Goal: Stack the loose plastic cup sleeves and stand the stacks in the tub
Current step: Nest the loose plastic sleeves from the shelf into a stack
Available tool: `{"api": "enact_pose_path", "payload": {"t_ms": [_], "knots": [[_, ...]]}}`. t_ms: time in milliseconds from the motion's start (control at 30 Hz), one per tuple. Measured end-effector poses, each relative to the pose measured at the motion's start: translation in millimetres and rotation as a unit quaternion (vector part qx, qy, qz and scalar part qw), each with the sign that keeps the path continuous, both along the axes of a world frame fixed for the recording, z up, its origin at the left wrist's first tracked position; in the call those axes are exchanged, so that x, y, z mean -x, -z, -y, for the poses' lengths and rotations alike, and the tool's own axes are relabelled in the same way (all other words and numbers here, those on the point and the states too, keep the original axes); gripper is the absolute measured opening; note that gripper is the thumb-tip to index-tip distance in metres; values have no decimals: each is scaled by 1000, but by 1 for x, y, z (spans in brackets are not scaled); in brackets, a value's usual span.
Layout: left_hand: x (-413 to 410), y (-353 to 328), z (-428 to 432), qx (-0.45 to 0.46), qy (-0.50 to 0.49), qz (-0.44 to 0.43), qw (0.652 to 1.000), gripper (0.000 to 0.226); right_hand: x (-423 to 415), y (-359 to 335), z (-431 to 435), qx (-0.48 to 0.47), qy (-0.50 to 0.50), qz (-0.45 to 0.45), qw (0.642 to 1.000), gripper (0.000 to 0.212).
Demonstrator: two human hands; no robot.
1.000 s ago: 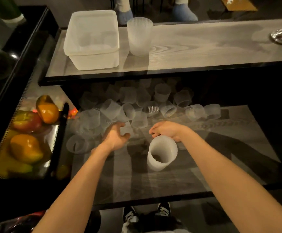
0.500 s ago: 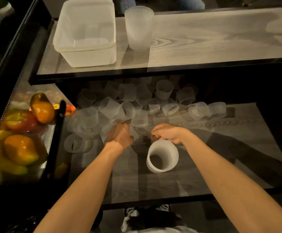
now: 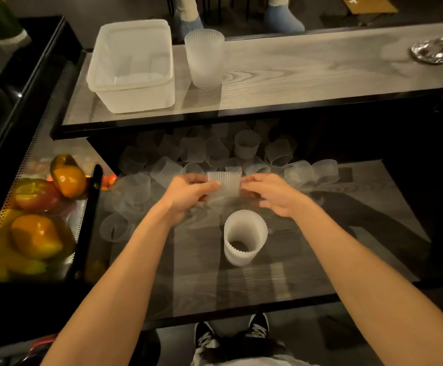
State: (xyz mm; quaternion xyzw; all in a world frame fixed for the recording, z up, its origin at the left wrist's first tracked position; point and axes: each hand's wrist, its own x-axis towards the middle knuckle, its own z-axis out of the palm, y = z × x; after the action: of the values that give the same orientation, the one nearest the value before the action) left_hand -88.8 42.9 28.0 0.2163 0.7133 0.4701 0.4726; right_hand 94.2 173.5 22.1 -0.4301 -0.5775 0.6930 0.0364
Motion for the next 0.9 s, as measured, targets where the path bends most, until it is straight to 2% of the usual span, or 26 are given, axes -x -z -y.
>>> {"api": "enact_pose_path", "payload": {"t_ms": [100,167,333,467,600,733,900], "knots": [[-6,-18,3,-43,23,-11,999,42,-9,-16,0,-30,26,-66,997,23],[-10,-30,8,-71,39,-14,997,49,-17,-32,1,-40,28,-104,993,27],[-14,-56,21,-145,107,24,983,49,-42,-72,8,-79,-44,-132,987,37],[-14,-64,35,-165,203,26,965,50,-58,-87,14,-101,-148,-99,979,56],[-20,-61,44,-120,261,-8,958,53,-63,-85,23,-115,-210,-41,970,66],[-30,-59,48,-90,269,-49,958,54,-64,-82,31,-138,-234,-3,962,64],[-32,-56,50,-85,277,-59,955,55,-65,-84,36,-155,-252,25,955,63]]}}
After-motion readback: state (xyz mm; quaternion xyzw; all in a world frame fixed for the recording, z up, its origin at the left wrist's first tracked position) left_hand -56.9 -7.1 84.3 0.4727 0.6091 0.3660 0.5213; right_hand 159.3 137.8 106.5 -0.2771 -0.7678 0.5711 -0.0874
